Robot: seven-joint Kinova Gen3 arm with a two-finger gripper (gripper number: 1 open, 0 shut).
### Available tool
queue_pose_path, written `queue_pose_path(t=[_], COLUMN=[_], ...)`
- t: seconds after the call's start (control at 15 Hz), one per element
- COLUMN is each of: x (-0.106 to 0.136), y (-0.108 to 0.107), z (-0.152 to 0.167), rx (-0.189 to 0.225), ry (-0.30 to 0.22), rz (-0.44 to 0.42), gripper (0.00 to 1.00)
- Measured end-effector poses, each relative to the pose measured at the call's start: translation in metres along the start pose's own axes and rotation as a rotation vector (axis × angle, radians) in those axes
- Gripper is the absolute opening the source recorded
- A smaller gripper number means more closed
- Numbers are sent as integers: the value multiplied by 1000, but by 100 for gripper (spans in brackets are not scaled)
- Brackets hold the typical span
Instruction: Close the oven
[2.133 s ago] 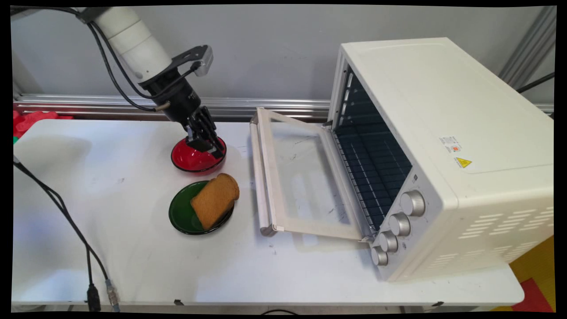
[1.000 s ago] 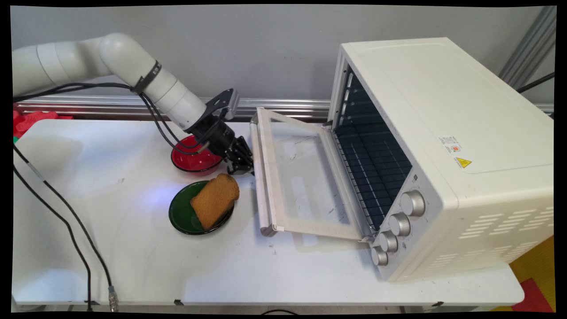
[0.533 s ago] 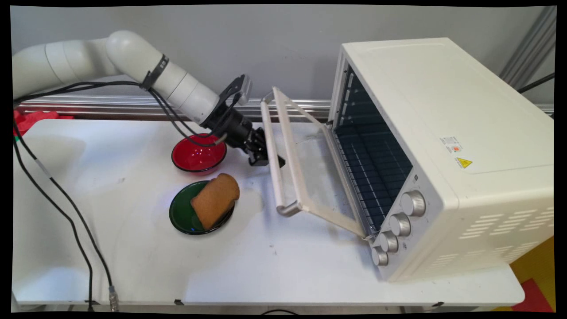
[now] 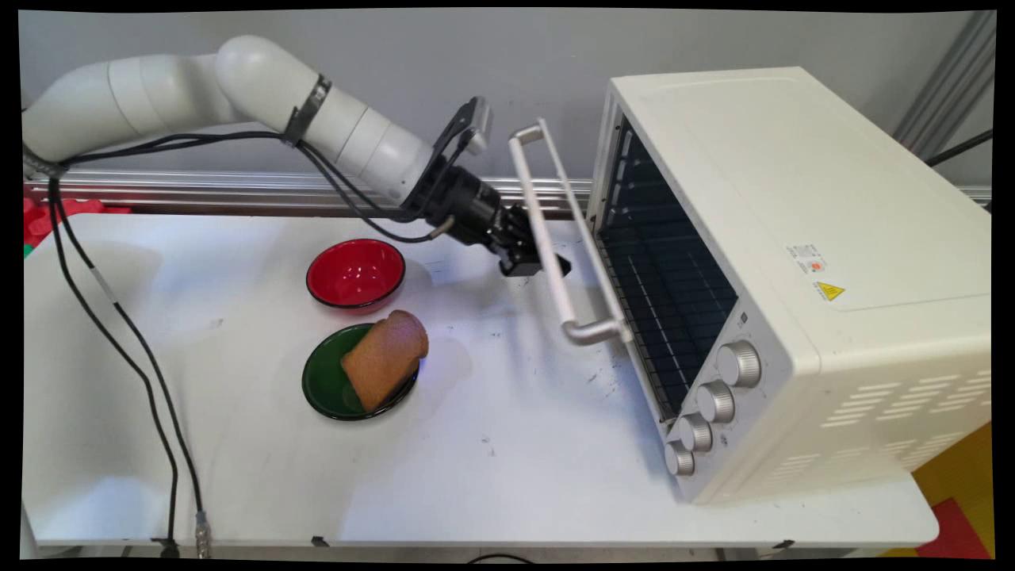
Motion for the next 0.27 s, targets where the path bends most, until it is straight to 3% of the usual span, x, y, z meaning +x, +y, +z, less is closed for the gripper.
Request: queue_pose_path(t=[0.27], x=[19], y=[1], z=[6], rx=[8], ry=[34], rz=[22], gripper=[0])
